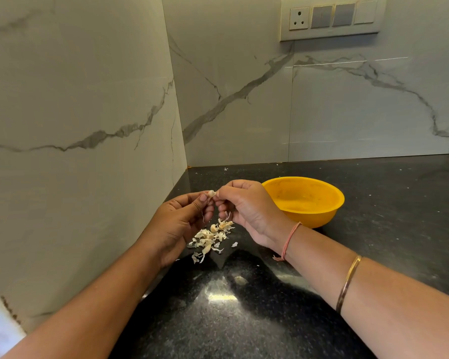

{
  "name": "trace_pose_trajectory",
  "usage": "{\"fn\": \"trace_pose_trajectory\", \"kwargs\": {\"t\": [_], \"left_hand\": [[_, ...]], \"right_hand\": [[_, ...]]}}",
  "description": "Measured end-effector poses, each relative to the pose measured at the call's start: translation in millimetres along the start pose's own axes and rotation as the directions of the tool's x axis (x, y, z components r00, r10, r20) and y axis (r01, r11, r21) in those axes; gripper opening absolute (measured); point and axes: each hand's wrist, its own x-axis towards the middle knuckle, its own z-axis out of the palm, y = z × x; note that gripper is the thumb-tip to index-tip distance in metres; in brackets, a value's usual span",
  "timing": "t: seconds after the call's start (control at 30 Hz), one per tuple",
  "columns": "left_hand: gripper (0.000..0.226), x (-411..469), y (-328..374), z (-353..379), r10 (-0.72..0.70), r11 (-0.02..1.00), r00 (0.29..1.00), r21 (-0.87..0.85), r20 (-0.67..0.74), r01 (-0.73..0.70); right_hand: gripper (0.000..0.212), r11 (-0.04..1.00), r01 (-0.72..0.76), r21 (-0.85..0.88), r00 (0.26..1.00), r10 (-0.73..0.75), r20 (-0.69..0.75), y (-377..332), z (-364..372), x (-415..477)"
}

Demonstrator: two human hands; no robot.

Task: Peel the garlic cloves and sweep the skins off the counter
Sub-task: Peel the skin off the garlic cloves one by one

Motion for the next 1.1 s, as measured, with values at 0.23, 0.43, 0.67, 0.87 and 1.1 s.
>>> {"fn": "trace_pose_trajectory", "kwargs": {"t": [0.23,0.43,0.67,0.87,1.1], "left_hand": [[0.018,1,-2,-2,-0.037,0.999,0.998,-0.003,0.053,0.037],[0.022,0,-2,-1,-0.006,0.997,1.000,0.081,0.028,0.004],[0.012,3,-1,0,-0.017,0.999,0.999,-0.047,-0.048,0.015],[0.010,9,2,-8,0.009,0.986,0.979,-0.162,-0.202,-0.043],[0.018,10,1,-10,0.016,0.992,0.985,-0.120,-0.172,-0.037]], "right_hand": [[0.013,0.999,0.000,-0.039,1.000,-0.001,-0.023,3,1,0],[0.019,0.996,0.023,-0.082,0.999,-0.026,-0.035,4,2,-2],[0.017,0.986,0.027,-0.163,1.000,-0.027,0.002,6,7,-4],[0.009,0.942,0.057,-0.332,0.998,-0.054,0.018,6,7,-8],[0.037,0.662,0.174,-0.729,0.973,-0.228,0.025,10,3,-5]]}}
